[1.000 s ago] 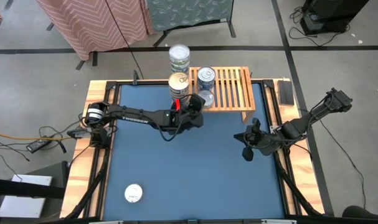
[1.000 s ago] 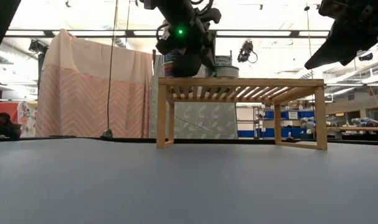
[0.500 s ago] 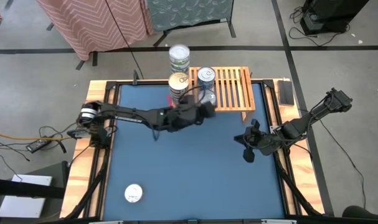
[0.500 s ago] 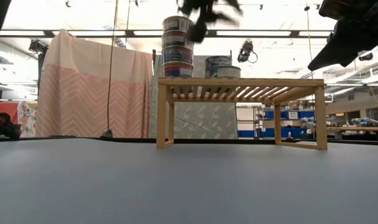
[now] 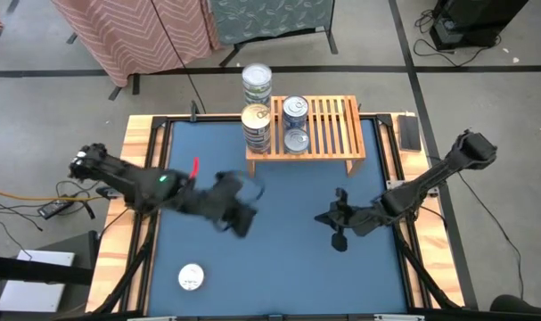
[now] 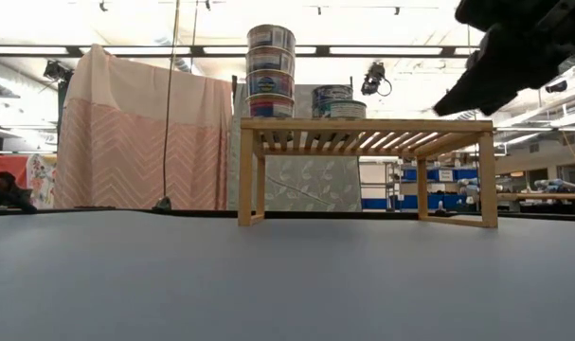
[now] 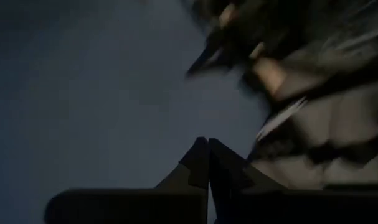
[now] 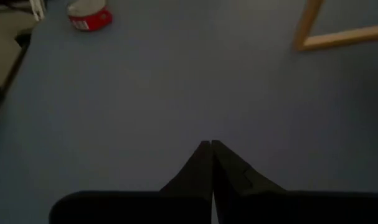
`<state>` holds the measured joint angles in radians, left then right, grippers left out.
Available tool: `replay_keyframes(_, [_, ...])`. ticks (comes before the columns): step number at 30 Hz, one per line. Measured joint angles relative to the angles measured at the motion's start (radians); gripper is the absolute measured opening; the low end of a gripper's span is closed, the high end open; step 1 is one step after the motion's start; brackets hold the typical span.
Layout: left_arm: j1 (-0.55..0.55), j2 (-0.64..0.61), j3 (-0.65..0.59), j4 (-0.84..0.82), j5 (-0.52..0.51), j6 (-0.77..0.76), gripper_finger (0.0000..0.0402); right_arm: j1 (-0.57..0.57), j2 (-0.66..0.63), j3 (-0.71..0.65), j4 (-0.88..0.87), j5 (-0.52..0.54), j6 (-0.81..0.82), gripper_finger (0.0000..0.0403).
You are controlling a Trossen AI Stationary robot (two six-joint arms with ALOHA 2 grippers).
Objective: Stack canned seafood by type on shelf
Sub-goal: Put the red tuna can on the shelf
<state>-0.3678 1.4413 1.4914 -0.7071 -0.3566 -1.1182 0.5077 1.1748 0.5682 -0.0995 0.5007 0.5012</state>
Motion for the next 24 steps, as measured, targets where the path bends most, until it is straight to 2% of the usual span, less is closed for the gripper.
replay_keyframes(5, [-0.181,-0.016,0.000,-0.348,-0.017,-0.235,0.0005,-0.006,0.144,0.000,0.182,0.000,0.030,0.0002])
replay_keyframes(11, [-0.348,0.061,-0.011,-0.653,0.019,-0.499,0.0003,-0.007,0.210,0.000,0.249,-0.001,0.079,0.0001])
replay_keyframes(20, [-0.480,0.263,-0.010,-0.734,0.296,-0.511,0.0002,-0.008,0.212,0.000,0.273,0.000,0.083,0.0000])
replay_keyframes(24, [-0.517,0.365,-0.010,-0.732,0.466,-0.511,0.0001,-0.008,0.212,0.000,0.272,0.000,0.081,0.0000])
